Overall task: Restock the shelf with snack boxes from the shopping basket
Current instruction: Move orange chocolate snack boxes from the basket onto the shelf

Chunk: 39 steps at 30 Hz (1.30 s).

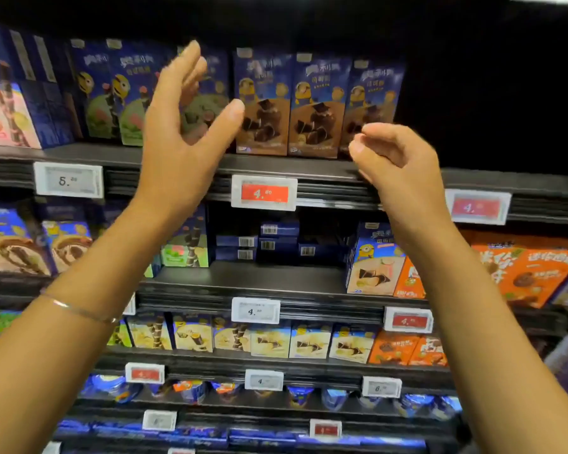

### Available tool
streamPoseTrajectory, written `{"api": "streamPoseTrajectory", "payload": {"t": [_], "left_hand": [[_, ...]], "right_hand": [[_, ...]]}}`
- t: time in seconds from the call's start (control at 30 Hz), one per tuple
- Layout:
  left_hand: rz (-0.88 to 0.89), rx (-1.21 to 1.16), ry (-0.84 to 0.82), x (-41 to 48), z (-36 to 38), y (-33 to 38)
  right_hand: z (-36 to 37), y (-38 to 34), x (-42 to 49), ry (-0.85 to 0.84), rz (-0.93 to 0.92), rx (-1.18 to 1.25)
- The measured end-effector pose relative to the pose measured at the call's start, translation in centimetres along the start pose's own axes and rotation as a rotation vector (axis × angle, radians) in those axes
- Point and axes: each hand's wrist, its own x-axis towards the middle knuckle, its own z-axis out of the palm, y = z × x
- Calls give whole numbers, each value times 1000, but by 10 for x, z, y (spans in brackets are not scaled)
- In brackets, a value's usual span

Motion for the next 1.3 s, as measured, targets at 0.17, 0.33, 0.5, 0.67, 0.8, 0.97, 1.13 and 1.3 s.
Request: {"api": "streamPoseTrajectory", "payload": {"t": [0.17, 0.33, 0.5, 0.67, 0.8, 0.97, 1.13, 1.3], "left_hand": [[-24, -341, -63, -97, -13, -28], [-372, -525, -63, -213, 3, -58], [-786, -466, -171, -327, 22, -75], [-1103, -332, -367, -437, 43, -101], [-1368, -276, -389, -521, 63, -132], [-1537, -220, -314, -625, 94, -181], [-1529, -209, -201, -732, 137, -249], [-1587, -289, -207, -813, 186, -324]], "right_hand": [[-1, 27, -76, 14, 63, 244], [7, 95, -154, -68, 384, 331], [7, 179, -242, -124, 837, 291], [-7, 259, -337, -131, 1169, 71], [-13, 332, -404, -151, 1313, -58], [-14, 451, -501, -188, 1436, -186], [-1, 582, -593, -272, 1460, -339], [20, 691, -659, -282, 1172, -544]]}}
